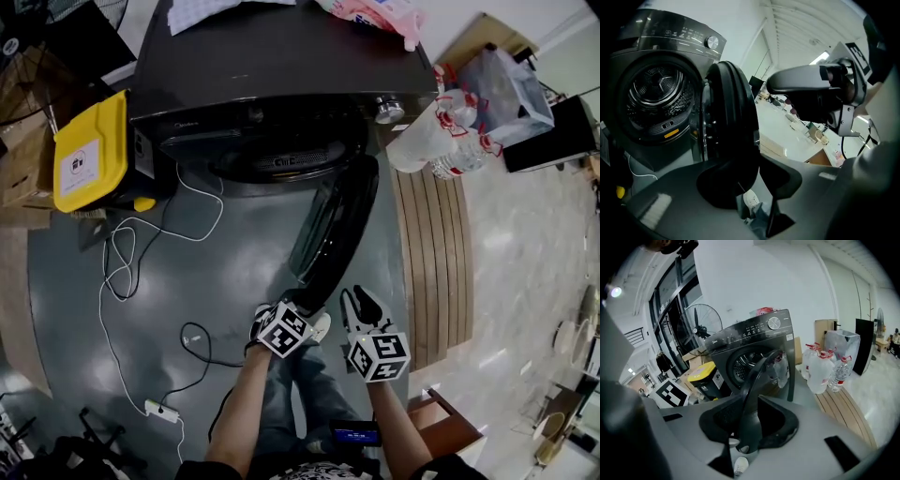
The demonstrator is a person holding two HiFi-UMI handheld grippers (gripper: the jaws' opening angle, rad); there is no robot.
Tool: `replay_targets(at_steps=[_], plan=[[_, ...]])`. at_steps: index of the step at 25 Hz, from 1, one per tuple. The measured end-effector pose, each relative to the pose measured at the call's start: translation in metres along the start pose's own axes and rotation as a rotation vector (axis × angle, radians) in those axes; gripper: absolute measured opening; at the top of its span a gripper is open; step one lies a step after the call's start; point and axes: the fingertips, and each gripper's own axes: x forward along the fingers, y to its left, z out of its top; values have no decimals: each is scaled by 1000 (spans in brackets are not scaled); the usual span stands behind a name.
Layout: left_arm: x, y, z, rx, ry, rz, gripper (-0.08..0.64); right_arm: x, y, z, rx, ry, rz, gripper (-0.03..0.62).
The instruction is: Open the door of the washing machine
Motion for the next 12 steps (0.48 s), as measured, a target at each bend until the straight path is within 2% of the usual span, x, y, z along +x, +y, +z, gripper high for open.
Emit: replay_targets(at_steps=[2, 4, 7, 9, 11, 12], plan=[[1, -2, -1, 14, 0, -10, 142, -2, 4, 1, 5, -9, -14, 100], [-4, -3, -1, 20, -3, -17, 177, -6, 10, 4, 6, -20, -24, 94], [-31, -4, 10, 19, -66, 2, 190, -18, 19, 16, 5, -43, -35, 80], [-62, -3, 25, 14, -139, 54, 189, -30, 30, 30, 14, -71, -34, 56], [-103, -1, 44, 4, -230, 132, 170, -45, 47, 48, 12, -109, -14, 4], [-125, -1, 55, -4, -279, 175, 158, -54, 57, 56, 4, -130, 4, 5]])
